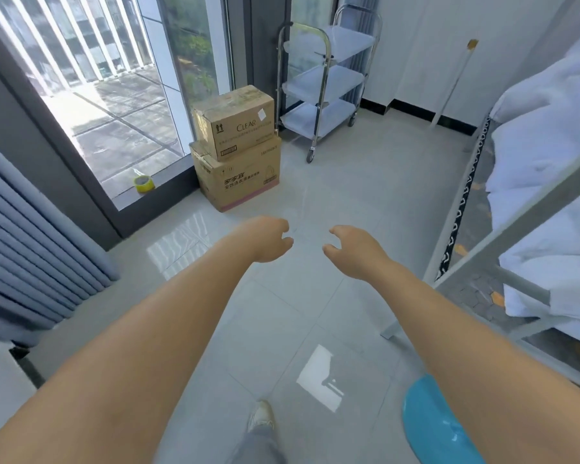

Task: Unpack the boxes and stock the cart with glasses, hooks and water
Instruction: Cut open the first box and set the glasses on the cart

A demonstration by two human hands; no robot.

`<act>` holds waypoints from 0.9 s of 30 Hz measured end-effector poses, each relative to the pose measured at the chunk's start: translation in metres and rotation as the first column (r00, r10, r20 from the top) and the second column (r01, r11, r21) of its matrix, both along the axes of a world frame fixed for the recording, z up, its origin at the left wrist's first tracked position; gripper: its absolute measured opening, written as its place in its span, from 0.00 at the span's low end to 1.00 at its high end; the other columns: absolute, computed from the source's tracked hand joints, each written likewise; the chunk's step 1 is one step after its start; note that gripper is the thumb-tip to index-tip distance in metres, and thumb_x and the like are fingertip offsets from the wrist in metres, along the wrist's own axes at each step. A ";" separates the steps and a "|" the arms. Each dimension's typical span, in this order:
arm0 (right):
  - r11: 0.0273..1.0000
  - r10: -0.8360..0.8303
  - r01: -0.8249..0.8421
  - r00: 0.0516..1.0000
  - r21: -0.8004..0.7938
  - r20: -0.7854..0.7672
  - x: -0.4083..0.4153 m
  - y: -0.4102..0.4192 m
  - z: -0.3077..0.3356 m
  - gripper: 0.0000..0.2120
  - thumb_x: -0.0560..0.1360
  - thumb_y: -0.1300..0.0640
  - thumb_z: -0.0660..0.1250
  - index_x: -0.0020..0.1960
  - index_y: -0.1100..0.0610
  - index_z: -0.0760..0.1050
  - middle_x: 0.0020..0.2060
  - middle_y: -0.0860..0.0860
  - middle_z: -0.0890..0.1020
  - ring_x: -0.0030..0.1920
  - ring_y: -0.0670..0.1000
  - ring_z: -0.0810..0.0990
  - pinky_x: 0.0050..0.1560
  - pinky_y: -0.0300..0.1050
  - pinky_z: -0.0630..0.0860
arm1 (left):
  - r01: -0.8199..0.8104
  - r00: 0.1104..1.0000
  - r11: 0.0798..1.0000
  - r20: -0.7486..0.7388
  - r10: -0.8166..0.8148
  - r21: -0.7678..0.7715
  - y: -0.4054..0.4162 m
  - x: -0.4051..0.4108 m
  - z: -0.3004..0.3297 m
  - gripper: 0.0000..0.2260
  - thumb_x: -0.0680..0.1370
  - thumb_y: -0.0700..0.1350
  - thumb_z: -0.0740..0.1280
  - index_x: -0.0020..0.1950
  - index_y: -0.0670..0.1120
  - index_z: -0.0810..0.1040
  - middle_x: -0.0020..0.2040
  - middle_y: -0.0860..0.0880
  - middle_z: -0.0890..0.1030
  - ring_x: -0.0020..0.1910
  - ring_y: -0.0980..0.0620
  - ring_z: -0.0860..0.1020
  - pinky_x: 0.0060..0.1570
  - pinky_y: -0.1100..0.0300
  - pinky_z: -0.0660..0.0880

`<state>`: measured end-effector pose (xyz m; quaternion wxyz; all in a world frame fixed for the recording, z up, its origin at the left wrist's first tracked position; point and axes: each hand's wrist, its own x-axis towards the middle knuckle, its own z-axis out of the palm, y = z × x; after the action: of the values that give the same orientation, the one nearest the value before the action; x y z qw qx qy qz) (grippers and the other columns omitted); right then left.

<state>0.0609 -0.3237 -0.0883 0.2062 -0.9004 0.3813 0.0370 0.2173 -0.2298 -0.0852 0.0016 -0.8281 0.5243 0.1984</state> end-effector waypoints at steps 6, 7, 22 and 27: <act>0.998 -0.056 0.056 0.998 0.022 -0.002 0.066 -0.078 -0.009 0.22 0.79 0.52 0.57 0.71 0.60 0.64 0.69 0.54 0.69 0.69 0.54 0.66 0.64 0.47 0.65 | 0.049 0.999 0.998 -0.008 -0.049 0.034 -0.083 0.071 -0.006 0.20 0.82 0.52 0.54 0.73 0.47 0.64 0.70 0.48 0.68 0.68 0.45 0.67 0.64 0.53 0.67; 0.997 -0.068 0.068 0.998 0.030 -0.008 0.073 -0.091 -0.011 0.22 0.79 0.52 0.57 0.71 0.60 0.64 0.69 0.54 0.69 0.69 0.54 0.66 0.64 0.47 0.65 | 0.056 0.998 0.998 -0.005 -0.056 0.042 -0.096 0.078 -0.007 0.20 0.82 0.52 0.54 0.73 0.47 0.64 0.70 0.48 0.69 0.67 0.45 0.68 0.63 0.53 0.67; 0.989 -0.116 0.119 0.992 0.089 -0.037 0.145 -0.342 -0.035 0.22 0.79 0.53 0.57 0.71 0.60 0.64 0.69 0.55 0.68 0.68 0.55 0.67 0.64 0.48 0.66 | 0.110 0.994 0.991 -0.016 -0.109 0.071 -0.345 0.159 -0.032 0.21 0.81 0.51 0.55 0.73 0.47 0.64 0.68 0.47 0.71 0.66 0.45 0.69 0.61 0.53 0.69; 0.991 -0.088 0.094 0.994 0.091 -0.067 0.173 -0.437 -0.036 0.21 0.79 0.53 0.58 0.68 0.62 0.67 0.67 0.57 0.71 0.67 0.56 0.67 0.64 0.48 0.65 | 0.078 0.996 0.995 -0.041 -0.076 0.060 -0.444 0.187 -0.028 0.21 0.82 0.51 0.54 0.74 0.47 0.63 0.70 0.47 0.69 0.69 0.46 0.67 0.61 0.53 0.68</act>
<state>0.2336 -0.7608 -0.1240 0.2376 -0.8698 0.4260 0.0738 0.4039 -0.6737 -0.1136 0.0247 -0.8028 0.5494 0.2303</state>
